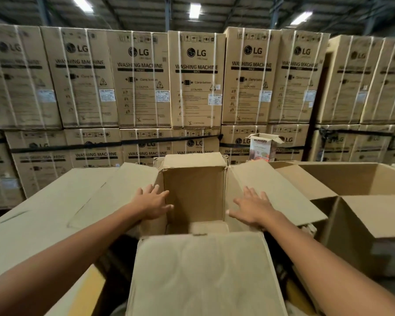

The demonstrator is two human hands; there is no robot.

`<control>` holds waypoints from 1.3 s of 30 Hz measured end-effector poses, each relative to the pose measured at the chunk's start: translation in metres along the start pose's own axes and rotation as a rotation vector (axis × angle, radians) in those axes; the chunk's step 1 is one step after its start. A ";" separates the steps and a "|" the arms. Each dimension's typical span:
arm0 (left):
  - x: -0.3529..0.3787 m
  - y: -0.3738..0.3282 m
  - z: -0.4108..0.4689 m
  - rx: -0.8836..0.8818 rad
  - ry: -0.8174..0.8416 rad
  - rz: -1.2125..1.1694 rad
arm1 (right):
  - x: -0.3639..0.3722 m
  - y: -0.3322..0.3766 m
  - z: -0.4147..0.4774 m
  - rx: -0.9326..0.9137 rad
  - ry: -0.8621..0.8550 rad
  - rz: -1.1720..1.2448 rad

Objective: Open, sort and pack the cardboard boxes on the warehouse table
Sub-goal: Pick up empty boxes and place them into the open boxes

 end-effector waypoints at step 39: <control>0.181 -0.512 -0.346 1.020 -0.064 -0.982 | 0.255 -0.220 -0.534 0.938 -0.637 0.833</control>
Point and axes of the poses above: each hand's wrist, its own z-axis towards the middle knuckle, its own x-axis out of the palm, y = z × x, the point moved 8 cm from there along z, towards the middle knuckle, and after that the axes turned 11 degrees about -z, right-handed, at the moved point
